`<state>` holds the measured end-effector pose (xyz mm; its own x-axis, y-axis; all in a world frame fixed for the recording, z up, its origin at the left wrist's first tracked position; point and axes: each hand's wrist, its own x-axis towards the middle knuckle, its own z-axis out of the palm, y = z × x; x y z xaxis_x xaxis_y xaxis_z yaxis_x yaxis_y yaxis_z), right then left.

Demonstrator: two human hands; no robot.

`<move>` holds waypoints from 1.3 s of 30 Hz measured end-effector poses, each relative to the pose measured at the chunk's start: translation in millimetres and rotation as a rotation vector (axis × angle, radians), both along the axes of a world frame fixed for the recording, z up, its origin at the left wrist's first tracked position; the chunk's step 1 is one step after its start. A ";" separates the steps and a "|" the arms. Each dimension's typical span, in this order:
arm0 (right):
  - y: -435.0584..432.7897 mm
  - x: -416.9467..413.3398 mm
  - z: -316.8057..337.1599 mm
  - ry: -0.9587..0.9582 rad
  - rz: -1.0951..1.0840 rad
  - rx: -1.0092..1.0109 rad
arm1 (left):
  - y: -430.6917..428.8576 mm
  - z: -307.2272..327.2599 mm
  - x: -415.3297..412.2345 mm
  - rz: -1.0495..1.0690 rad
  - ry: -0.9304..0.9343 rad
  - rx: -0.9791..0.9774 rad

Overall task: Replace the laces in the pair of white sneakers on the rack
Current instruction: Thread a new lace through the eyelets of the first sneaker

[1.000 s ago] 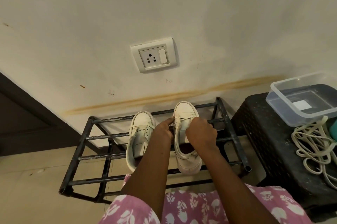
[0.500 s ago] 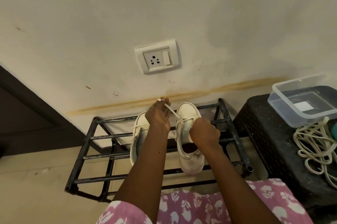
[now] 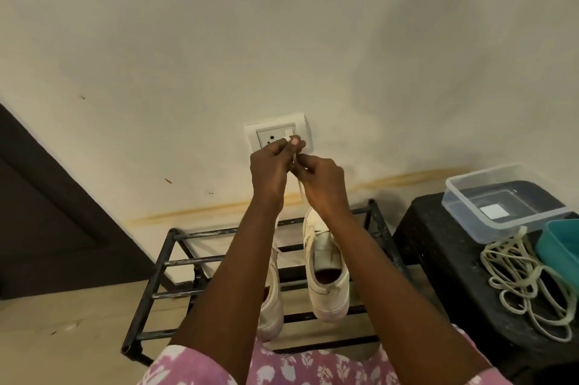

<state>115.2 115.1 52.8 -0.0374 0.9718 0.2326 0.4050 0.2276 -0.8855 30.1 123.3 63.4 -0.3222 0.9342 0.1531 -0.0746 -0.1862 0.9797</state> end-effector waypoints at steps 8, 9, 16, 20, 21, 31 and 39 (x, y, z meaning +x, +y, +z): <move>-1.8 -17.2 37.2 0.169 -0.120 -0.054 | -6.5 57.4 -16.3 0.051 0.088 0.086; -3.5 -17.1 34.3 0.156 -0.114 -0.072 | -6.4 64.0 -18.3 0.054 0.080 0.097; -10.9 -12.0 -0.9 -0.038 -0.079 -0.179 | -2.9 101.3 -31.1 0.091 0.023 0.155; -11.0 -14.2 -24.3 -0.150 -0.060 -0.260 | -1.2 113.6 -36.8 0.121 0.024 0.187; -11.0 -14.9 -29.6 -0.156 -0.058 -0.279 | -0.9 115.7 -37.6 0.130 0.023 0.196; -14.8 -26.1 -69.0 -0.497 -0.037 -0.365 | 5.3 136.8 -56.2 0.189 0.064 0.254; -16.4 -29.5 -84.6 -0.658 -0.024 -0.310 | 10.3 155.2 -65.0 0.211 0.087 0.288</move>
<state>85.8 98.6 -31.8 -0.0526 0.9918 -0.1165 0.8775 -0.0098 -0.4795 -34.9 133.6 218.5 -0.4776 0.7630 0.4357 0.0761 -0.4581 0.8856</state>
